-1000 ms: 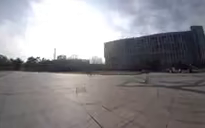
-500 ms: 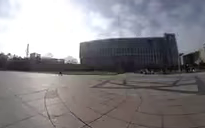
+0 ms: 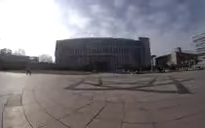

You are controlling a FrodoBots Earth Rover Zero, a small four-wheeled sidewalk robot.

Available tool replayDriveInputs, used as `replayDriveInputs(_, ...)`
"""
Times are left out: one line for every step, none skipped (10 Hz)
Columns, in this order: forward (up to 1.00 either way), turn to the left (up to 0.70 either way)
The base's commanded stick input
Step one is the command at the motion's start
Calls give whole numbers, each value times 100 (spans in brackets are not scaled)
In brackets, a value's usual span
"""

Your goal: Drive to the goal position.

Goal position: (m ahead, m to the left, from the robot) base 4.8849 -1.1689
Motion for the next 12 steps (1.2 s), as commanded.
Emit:
replayDriveInputs(85,-30)
replayDriveInputs(85,-25)
replayDriveInputs(85,-11)
replayDriveInputs(85,0)
replayDriveInputs(85,0)
replayDriveInputs(85,0)
replayDriveInputs(85,0)
replayDriveInputs(85,0)
replayDriveInputs(85,0)
replayDriveInputs(85,0)
replayDriveInputs(85,0)
replayDriveInputs(85,0)
